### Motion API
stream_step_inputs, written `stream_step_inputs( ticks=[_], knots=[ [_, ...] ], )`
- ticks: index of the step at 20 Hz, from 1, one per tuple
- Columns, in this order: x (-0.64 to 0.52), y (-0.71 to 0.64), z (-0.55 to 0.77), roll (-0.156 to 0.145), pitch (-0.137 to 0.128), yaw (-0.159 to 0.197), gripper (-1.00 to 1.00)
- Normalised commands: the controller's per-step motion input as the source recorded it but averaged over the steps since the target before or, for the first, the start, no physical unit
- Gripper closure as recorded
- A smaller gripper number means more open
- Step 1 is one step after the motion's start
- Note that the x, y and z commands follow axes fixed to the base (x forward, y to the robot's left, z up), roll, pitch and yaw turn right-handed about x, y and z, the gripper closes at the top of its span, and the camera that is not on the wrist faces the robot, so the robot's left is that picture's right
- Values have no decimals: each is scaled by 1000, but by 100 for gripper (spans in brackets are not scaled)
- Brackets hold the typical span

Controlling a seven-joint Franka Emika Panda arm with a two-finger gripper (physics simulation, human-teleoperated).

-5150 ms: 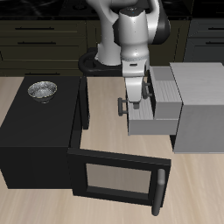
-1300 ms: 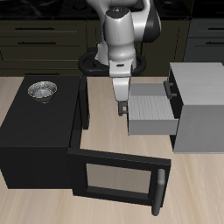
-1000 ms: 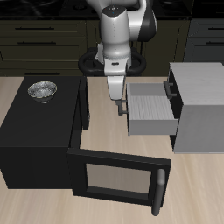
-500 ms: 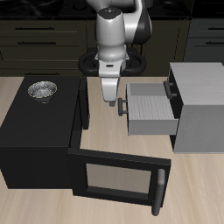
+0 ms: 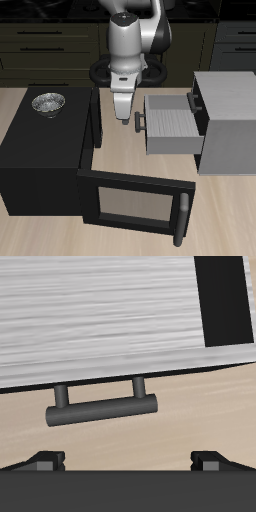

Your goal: Close the top and middle drawer of the white cabinet

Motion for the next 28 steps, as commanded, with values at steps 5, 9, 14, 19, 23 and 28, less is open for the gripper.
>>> stream_step_inputs(
  ticks=[5, 9, 14, 19, 23, 28],
  knots=[
    [11, -30, -149, -2, 15, 3, -100],
    [55, -91, -185, -12, 13, -10, -100],
    [56, -83, -119, -13, 10, -17, -100],
    [83, -35, -70, -5, -1, -16, -100],
    [97, 11, -69, -1, -3, -10, -100],
    [118, 66, -34, 10, -13, -1, -100]
  ],
)
